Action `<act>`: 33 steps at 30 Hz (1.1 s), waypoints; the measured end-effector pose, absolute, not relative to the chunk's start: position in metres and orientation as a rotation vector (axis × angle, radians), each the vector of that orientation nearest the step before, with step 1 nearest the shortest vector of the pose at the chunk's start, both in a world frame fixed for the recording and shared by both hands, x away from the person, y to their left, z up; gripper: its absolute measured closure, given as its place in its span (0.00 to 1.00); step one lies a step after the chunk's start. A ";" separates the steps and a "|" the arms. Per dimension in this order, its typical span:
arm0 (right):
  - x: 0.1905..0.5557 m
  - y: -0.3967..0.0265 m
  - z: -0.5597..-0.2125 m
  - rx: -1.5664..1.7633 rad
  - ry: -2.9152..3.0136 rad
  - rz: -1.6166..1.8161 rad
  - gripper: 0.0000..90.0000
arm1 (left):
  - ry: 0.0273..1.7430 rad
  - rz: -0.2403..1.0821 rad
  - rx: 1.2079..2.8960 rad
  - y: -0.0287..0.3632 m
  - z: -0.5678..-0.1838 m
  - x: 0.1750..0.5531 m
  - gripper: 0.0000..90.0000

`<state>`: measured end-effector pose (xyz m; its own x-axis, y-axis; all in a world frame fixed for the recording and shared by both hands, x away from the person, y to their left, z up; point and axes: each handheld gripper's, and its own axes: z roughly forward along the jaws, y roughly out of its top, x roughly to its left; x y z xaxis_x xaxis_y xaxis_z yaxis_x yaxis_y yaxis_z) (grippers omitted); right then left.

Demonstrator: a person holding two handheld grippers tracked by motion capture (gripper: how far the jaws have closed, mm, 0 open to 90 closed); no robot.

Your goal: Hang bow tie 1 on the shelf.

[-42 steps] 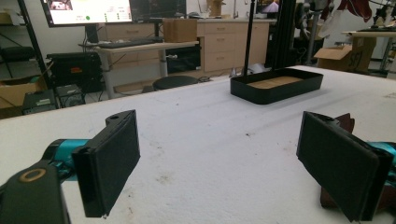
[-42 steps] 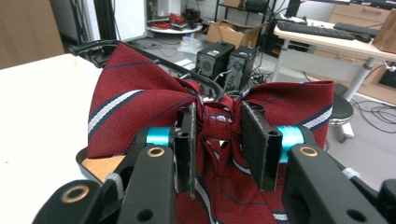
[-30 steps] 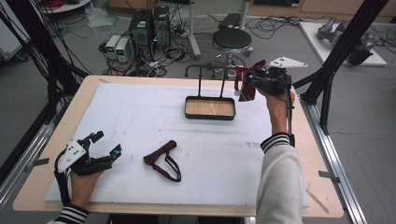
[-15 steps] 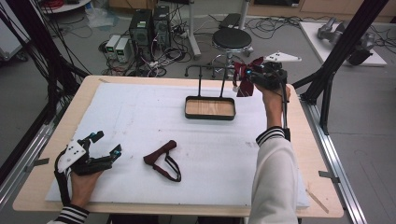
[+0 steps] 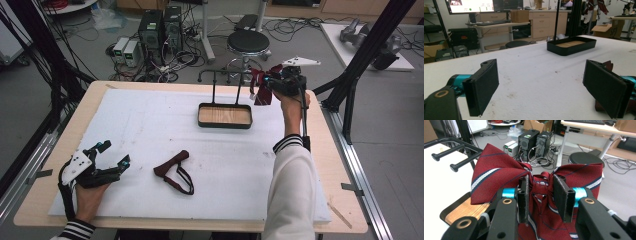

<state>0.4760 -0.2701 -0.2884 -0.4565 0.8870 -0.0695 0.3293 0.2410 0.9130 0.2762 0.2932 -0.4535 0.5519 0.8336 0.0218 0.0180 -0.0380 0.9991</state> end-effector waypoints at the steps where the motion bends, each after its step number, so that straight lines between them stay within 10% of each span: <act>1: 0.476 -0.272 -0.289 1.109 1.912 1.188 0.75 | 0.772 0.775 1.473 0.293 -0.454 0.276 0.15; 33: 0.475 -0.291 -0.315 1.209 1.963 1.110 0.74 | 0.766 0.781 1.475 0.293 -0.454 0.276 0.15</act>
<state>0.4746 -0.2908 -0.3150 -0.4251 0.9040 -0.0457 0.4265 0.2446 0.8708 0.2757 0.2930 -0.4536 0.5521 0.8333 0.0288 0.0125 -0.0428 0.9990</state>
